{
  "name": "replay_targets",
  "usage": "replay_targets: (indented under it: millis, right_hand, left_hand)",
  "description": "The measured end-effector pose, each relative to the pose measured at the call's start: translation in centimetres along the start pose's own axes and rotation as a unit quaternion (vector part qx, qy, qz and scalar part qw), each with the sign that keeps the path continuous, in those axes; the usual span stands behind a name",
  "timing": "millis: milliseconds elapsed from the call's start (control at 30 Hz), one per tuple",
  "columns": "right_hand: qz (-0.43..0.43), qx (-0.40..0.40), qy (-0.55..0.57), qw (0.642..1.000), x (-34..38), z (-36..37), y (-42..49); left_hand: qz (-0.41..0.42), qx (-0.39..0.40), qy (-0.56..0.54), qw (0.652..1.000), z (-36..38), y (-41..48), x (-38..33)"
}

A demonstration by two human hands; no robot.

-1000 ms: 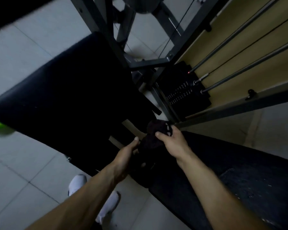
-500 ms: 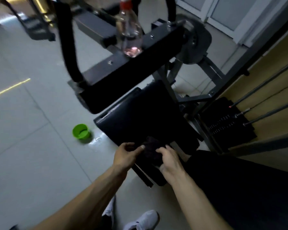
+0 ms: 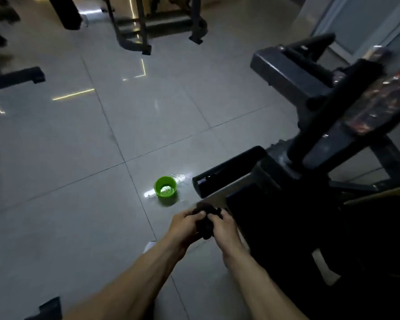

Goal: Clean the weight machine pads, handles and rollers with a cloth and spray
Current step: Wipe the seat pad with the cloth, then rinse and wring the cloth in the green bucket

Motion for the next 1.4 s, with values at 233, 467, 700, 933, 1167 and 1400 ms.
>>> replay_targets:
  millis: [233,467,700,933,1167,1400]
  right_hand:
    - [0.053,0.013,0.072,0.996,-0.4,10.3,11.0]
    - [-0.125,-0.074,-0.070,0.987,-5.2,16.9,24.4]
    - [-0.001,0.129,0.038,0.991,-13.4,22.3,44.6]
    - [0.055,0.051,0.024,0.997,-19.4,22.4,59.1]
    - [0.021,0.077,0.020,0.997,-20.7,22.2,63.5]
    - [0.093,0.122,-0.021,0.988,-22.9,22.8,60.7]
  left_hand:
    - [-0.036,0.007,-0.025,0.999,-10.1,10.3,-2.8]
    - [0.038,-0.088,-0.038,0.995,-14.8,25.7,2.0]
    - [0.080,-0.048,0.075,0.993,-21.5,45.0,9.8]
    - [0.221,-0.103,0.457,0.855,-27.1,60.6,18.1]
    - [0.198,-0.130,0.470,0.850,-29.8,69.4,19.8]
    - [0.190,-0.058,0.506,0.839,-30.7,65.5,25.1]
Point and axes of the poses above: each hand's wrist, its own y-axis towards the middle knuckle, its own z-axis out of the palm, x = y × z, the point moved 1 cm from there along y, towards the middle knuckle, and after that the axes turned 7 degrees about z, right-handed, at the moved point
